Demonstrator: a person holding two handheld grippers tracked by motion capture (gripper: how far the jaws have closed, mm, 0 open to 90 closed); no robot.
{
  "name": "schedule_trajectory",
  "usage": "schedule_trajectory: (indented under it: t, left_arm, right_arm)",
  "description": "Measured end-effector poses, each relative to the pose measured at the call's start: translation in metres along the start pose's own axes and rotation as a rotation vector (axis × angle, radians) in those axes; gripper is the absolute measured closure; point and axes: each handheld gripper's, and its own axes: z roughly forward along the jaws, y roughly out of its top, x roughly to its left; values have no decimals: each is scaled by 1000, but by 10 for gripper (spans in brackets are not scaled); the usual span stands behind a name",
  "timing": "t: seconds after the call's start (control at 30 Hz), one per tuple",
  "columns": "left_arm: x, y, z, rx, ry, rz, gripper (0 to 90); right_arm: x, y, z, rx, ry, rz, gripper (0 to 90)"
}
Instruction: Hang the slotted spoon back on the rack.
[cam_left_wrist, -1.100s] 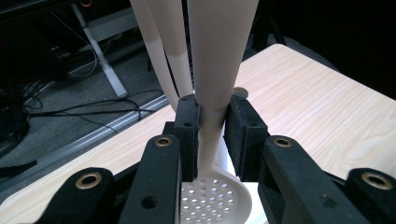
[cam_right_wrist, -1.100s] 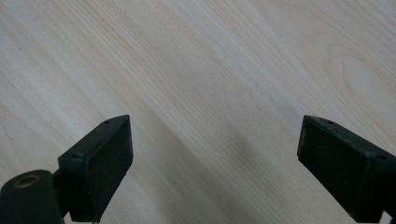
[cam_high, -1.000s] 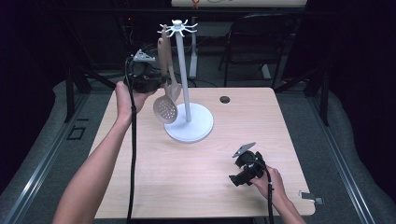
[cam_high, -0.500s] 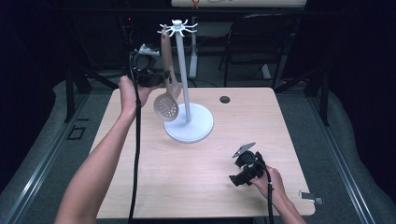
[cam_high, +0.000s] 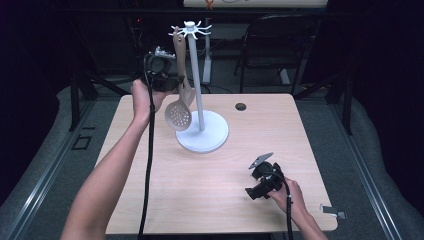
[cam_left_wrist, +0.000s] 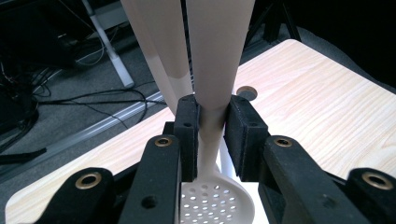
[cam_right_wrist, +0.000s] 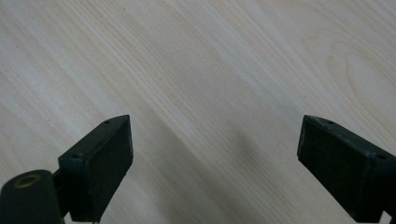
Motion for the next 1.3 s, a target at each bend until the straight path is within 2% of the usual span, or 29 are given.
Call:
schedule_trajectory:
  t: [0.2,0.27,0.4,0.43,0.47,0.57,0.67,0.7,0.93,1.0,1.03,1.2,1.3]
  left_arm:
    - [2,1,6,5,-6,-12,748]
    - [2,0,7,-4,-12,-23,749]
    - [2,-1,9,-19,-17,-22,746]
    - [2,-1,9,-21,-17,-23,744]
    - [2,-1,9,-23,-16,-22,743]
    - [2,-1,8,-29,-15,-17,735]
    - [1,0,7,-40,-10,-14,727]
    - [1,0,7,-38,-10,-10,726]
    - [1,-2,6,-44,-15,-18,717]
    - [1,-3,4,-38,-20,-18,679]
    - [1,-3,4,-33,-23,-21,653]
    - [1,-6,0,11,-13,-22,412]
    - [0,-10,-3,33,-24,-13,283]
  right_arm:
    - [0,0,0,-1,1,1,102]
    - [1,0,0,-7,-4,6,101]
    - [1,0,0,-10,7,5,102]
    - [2,-1,1,-26,10,19,102]
    - [1,1,-1,-7,10,-1,102]
    - [4,0,1,-37,13,20,102]
    - [4,0,1,-37,13,20,102]
    - [2,1,-1,-12,8,-2,102]
    - [3,1,0,-18,13,5,102]
    - [2,1,0,-14,18,1,102]
    - [1,1,-1,-5,3,-4,102]
    - [2,1,-1,-7,3,-5,102]
    - [3,1,-1,-13,6,3,102]
